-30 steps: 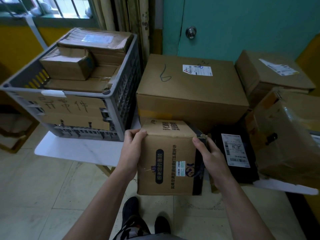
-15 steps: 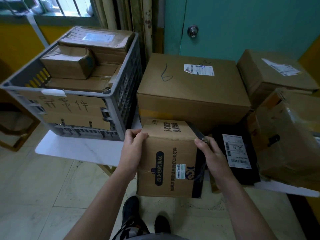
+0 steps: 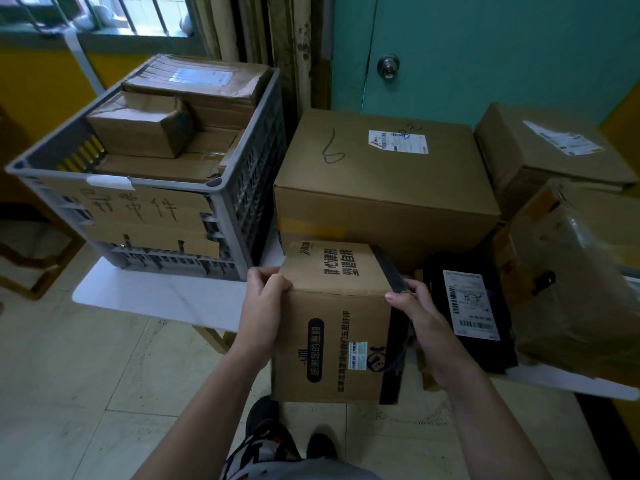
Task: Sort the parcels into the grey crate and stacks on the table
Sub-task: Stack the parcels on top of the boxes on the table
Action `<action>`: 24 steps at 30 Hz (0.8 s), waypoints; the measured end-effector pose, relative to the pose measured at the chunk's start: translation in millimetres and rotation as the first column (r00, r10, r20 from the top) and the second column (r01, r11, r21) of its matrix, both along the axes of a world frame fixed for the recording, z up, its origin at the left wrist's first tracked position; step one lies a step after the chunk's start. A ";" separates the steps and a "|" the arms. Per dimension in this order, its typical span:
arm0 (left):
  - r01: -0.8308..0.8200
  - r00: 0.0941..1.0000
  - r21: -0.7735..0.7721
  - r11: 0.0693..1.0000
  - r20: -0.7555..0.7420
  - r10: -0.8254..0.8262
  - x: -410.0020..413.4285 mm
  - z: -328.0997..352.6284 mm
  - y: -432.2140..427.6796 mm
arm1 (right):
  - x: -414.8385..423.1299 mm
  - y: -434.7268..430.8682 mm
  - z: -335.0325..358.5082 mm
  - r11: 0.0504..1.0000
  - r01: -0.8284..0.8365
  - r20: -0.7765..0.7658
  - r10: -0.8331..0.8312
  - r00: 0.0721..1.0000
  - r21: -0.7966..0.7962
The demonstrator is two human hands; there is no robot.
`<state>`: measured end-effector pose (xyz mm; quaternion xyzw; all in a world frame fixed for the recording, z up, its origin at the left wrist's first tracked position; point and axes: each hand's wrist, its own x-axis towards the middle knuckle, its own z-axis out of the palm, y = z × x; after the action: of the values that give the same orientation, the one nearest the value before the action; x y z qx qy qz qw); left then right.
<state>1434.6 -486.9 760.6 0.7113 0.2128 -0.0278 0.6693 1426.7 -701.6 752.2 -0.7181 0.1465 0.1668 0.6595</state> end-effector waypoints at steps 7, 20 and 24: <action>0.024 0.999 -0.043 0.999 0.035 -0.023 -1.5 1.4 3.7 | 6.6 5.5 0.9 0.998 0.065 0.041 -0.065 0.997 -0.001; 0.189 0.982 -0.072 0.979 0.006 -0.189 17.8 0.2 28.4 | 15.9 24.3 7.4 0.977 0.214 0.034 -0.213 0.976 -0.012; 0.205 0.973 -0.168 0.964 -0.071 -0.219 24.2 -0.1 29.7 | 16.4 24.3 10.3 0.978 0.205 -0.019 -0.206 0.978 -0.020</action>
<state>1458.8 -457.1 760.5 0.6720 0.1621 -0.1480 0.7072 1443.0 -677.2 762.4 -0.7031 0.2283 0.1039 0.6654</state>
